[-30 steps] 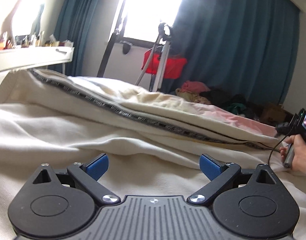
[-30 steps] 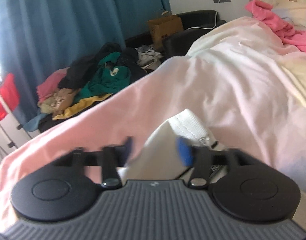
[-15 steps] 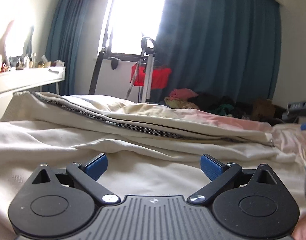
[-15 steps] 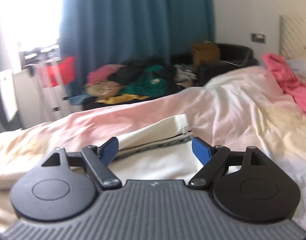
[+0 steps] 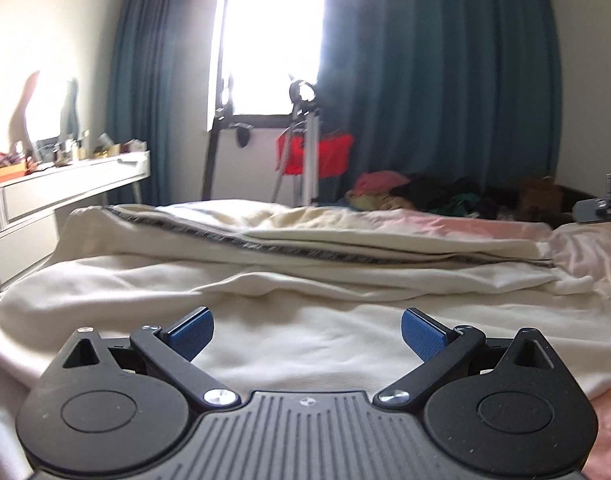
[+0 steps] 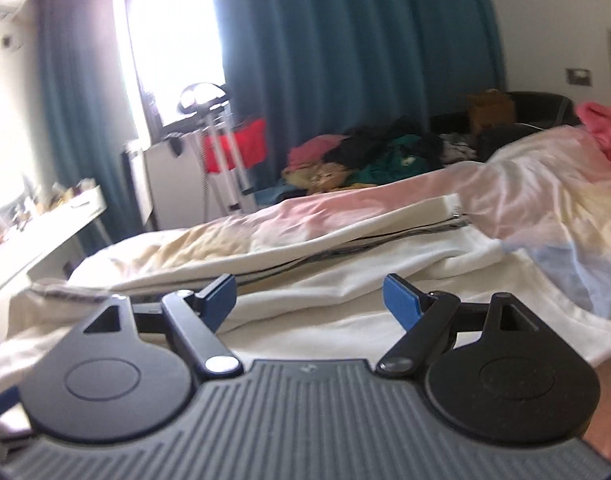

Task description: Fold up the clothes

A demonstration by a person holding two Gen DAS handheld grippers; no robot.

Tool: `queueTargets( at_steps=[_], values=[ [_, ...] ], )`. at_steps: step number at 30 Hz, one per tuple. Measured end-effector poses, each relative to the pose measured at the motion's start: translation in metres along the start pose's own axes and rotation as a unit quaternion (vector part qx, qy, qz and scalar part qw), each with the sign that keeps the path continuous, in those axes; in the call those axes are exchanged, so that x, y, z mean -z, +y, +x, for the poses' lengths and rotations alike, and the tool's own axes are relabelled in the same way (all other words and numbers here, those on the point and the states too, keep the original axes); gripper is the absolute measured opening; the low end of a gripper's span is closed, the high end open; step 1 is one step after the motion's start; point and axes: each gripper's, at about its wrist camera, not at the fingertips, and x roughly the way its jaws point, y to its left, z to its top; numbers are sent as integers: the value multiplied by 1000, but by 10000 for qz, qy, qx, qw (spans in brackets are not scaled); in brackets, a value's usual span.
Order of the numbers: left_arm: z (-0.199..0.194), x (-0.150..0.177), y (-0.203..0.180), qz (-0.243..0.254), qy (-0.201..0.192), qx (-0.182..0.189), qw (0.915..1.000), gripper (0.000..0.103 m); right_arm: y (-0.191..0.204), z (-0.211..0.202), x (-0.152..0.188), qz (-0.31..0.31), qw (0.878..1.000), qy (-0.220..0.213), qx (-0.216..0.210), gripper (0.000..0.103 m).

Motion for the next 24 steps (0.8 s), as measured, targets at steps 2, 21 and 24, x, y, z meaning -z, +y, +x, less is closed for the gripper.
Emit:
queueTargets(
  at_steps=[2,21,24],
  values=[
    [9,-1,5,-52,118,-102,9999,101,3,-2,0,-2,9999,-41,-92,82],
    [243,-69,53,898,1629,-628,9805,86,-57,51,2,1370,9900,326,14,82],
    [265,-76,46,1146,1542,-687,9790,87,-68,65,8,1869,9796,732,-58,82]
  ],
)
